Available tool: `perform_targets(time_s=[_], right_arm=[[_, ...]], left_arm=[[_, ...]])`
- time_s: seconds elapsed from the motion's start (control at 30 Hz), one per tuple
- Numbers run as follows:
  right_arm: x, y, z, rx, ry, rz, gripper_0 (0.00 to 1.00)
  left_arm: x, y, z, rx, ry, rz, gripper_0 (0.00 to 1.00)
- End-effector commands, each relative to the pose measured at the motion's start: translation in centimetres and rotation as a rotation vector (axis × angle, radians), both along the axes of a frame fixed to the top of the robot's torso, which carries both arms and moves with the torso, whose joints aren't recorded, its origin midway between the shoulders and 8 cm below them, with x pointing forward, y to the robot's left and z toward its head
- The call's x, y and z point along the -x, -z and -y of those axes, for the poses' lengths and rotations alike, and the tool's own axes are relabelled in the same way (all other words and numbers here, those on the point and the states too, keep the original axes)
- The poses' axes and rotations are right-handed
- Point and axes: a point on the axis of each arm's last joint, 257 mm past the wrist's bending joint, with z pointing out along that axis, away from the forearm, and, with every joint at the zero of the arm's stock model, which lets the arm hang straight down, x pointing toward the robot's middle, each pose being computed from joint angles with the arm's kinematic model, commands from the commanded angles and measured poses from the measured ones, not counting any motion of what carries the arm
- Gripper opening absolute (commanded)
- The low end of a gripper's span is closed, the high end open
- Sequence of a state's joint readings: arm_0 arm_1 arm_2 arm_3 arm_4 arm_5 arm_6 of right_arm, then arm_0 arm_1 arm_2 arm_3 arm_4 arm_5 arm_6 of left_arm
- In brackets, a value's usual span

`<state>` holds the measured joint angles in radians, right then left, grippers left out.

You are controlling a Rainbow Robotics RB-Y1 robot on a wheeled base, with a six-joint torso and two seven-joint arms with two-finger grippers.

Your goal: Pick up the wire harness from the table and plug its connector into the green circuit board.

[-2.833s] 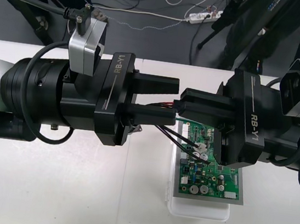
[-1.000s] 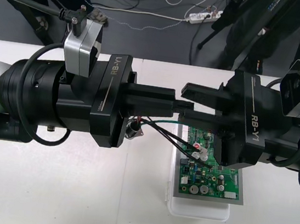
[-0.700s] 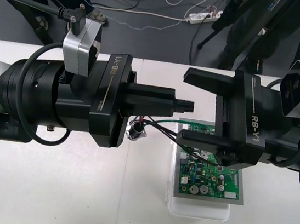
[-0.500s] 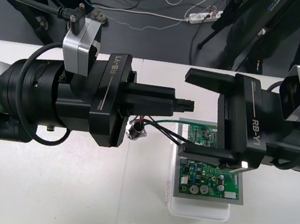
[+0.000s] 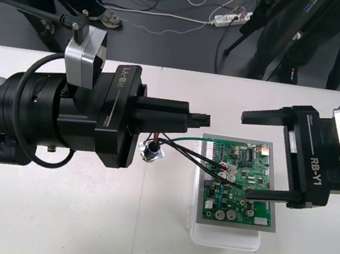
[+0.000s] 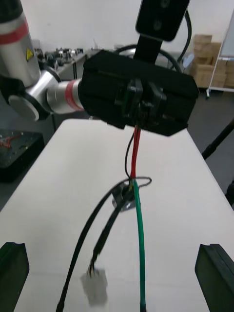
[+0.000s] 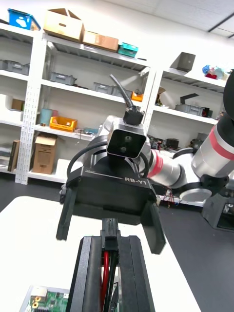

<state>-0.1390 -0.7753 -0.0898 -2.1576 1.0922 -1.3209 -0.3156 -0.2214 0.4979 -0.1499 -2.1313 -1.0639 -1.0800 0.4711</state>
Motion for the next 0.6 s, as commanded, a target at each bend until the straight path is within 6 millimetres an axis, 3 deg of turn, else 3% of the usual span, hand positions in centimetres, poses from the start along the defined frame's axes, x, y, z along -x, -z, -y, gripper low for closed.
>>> perform_targets(time_s=[0.03,0.4,0.6], right_arm=[[-1.0,1.2,3.1,0.14,0.042,0.066,1.0],[-2.6,5.6,9.1,0.48,0.089,0.105,1.0],[-5.6,6.1,11.2,0.567,0.2,0.139,1.0]], left_arm=[[-1.2,-0.7,-2.0,0.023,-0.092,0.075,0.0],[-2.7,0.7,-4.3,0.023,-0.164,0.123,0.0],[-3.5,2.1,-6.4,0.031,-0.148,0.139,0.0]])
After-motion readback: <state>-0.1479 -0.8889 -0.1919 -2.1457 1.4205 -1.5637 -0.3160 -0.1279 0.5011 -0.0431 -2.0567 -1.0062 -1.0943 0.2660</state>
